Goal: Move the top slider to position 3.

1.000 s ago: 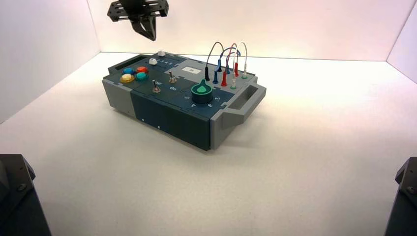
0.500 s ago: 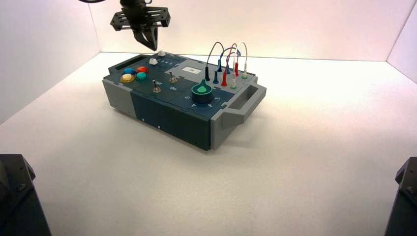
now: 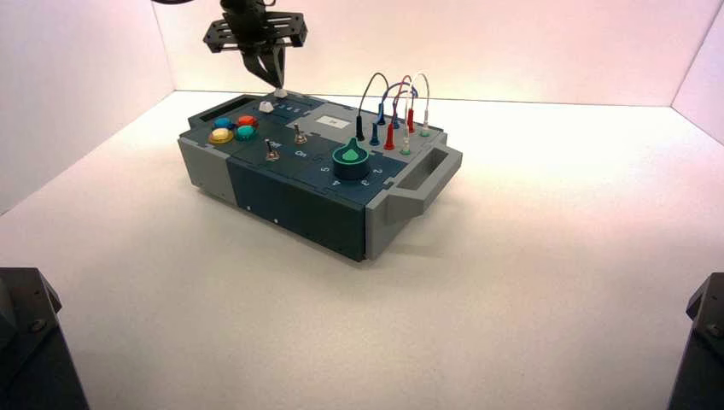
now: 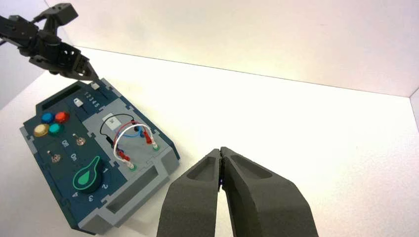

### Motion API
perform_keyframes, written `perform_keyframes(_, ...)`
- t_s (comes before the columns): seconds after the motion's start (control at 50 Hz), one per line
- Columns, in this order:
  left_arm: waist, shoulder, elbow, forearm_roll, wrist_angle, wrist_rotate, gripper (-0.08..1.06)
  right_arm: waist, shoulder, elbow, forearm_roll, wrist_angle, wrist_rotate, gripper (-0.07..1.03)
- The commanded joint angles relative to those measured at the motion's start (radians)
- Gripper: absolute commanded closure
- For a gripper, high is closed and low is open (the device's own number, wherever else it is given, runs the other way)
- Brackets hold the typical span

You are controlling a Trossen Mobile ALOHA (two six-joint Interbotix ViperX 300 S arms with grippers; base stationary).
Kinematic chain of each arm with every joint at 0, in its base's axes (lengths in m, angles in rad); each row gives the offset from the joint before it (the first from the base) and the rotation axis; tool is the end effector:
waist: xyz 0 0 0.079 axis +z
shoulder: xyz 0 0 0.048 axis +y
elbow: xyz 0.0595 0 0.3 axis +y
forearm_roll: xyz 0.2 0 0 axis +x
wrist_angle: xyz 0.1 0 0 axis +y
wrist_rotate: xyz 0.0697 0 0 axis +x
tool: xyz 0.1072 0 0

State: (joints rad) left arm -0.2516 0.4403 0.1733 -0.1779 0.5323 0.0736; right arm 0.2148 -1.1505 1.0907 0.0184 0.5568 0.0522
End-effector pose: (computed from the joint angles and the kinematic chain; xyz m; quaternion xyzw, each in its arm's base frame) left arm 0.4810 -0.1400 0.0403 0.0103 0.5427 -0.1215 0.8310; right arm 0.2003 0.0455 0.2373 0.0075 0.2482 0.1002 0.9635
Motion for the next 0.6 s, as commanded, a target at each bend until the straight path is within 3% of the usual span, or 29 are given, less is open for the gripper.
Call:
perform_keyframes(0.02, -0.003, -0.021, -0.025, 0.002, 0.002, 0.006, 1.01, 0.0, 0.012, -0.015, 0.0, -0.011, 0.0, 0.99)
perform_keyframes(0.38, 0.0, -0.037, -0.049, 0.008, 0.0, 0.011, 1.01, 0.0, 0.012, -0.014, 0.0, -0.011, 0.002, 0.99)
perform_keyframes(0.6, 0.0, -0.037, -0.032, 0.008, 0.006, 0.012, 1.01, 0.0, 0.012, -0.014, 0.0, -0.011, 0.002, 0.99)
